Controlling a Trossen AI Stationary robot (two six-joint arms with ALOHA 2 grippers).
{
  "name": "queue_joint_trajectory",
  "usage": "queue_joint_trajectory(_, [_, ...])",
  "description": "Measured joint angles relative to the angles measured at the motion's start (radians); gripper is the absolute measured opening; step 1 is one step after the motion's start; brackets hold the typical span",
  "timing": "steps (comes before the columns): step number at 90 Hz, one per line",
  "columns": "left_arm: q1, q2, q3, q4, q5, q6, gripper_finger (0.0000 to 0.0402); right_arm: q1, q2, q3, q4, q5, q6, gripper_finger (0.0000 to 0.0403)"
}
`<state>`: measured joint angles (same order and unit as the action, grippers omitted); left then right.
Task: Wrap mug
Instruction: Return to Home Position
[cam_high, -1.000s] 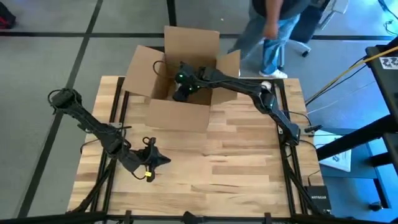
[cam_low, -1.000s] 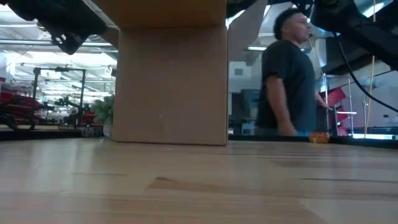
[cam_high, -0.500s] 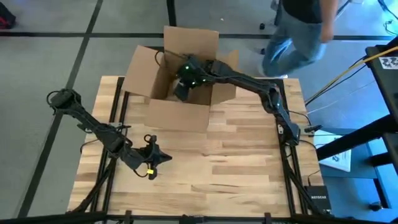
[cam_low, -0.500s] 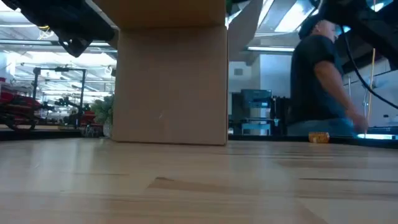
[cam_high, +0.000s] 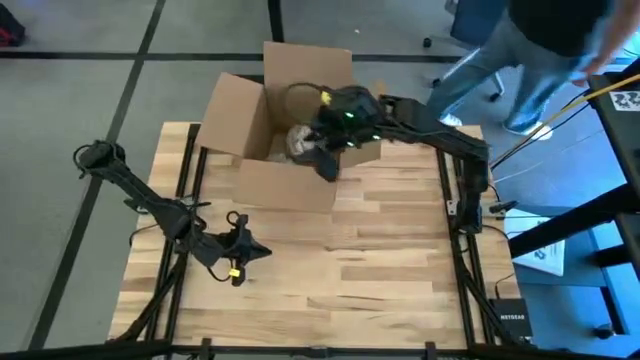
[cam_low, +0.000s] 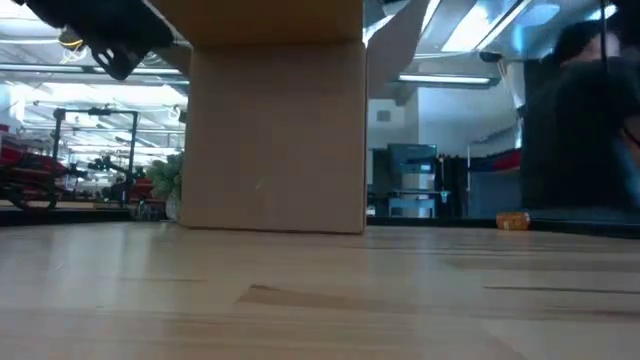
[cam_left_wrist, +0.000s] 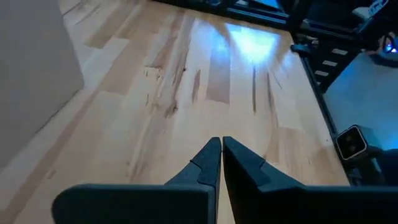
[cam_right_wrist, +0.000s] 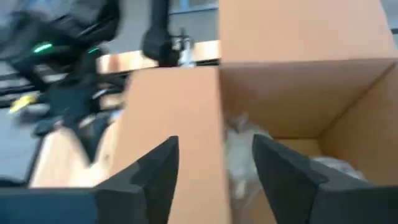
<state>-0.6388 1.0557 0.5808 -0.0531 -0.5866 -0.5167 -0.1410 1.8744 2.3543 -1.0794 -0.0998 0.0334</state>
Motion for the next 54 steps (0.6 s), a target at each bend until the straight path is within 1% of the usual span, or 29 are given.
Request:
queue_joint_trajectory(6, [-0.003, -0.052, 0.000, -0.057, -0.001, -0.001, 0.0000, 0.029, -0.022, 0.000, -0.050, 0.000, -0.001, 0.0143])
queue_joint_trajectory(16, [-0.016, -0.150, -0.002, -0.129, -0.005, 0.016, 0.0000, 0.079, -0.036, -0.001, -0.111, 0.002, -0.012, 0.0078])
queue_joint_trajectory(24, [-0.027, -0.221, -0.021, -0.151, -0.006, 0.045, 0.0000, 0.120, -0.043, -0.002, -0.148, 0.001, -0.019, 0.0023])
queue_joint_trajectory(27, [-0.030, -0.248, -0.038, -0.146, -0.006, 0.058, 0.0000, 0.133, -0.046, -0.002, -0.159, 0.001, -0.020, 0.0012])
queue_joint_trajectory(30, [-0.032, -0.273, -0.060, -0.136, -0.005, 0.069, 0.0000, 0.146, -0.052, -0.002, -0.174, 0.000, -0.020, 0.0008])
queue_joint_trajectory(41, [-0.032, -0.369, -0.155, -0.096, 0.015, 0.075, 0.0000, 0.198, -0.079, -0.034, -0.209, 0.003, -0.015, 0.0019])
queue_joint_trajectory(48, [-0.032, -0.426, -0.220, -0.036, 0.033, 0.065, 0.0000, 0.231, -0.118, -0.109, -0.189, 0.013, -0.004, 0.0014])
queue_joint_trajectory(54, [-0.032, -0.472, -0.269, 0.035, 0.058, 0.069, 0.0000, 0.255, -0.169, -0.211, -0.140, 0.013, 0.013, 0.0005])
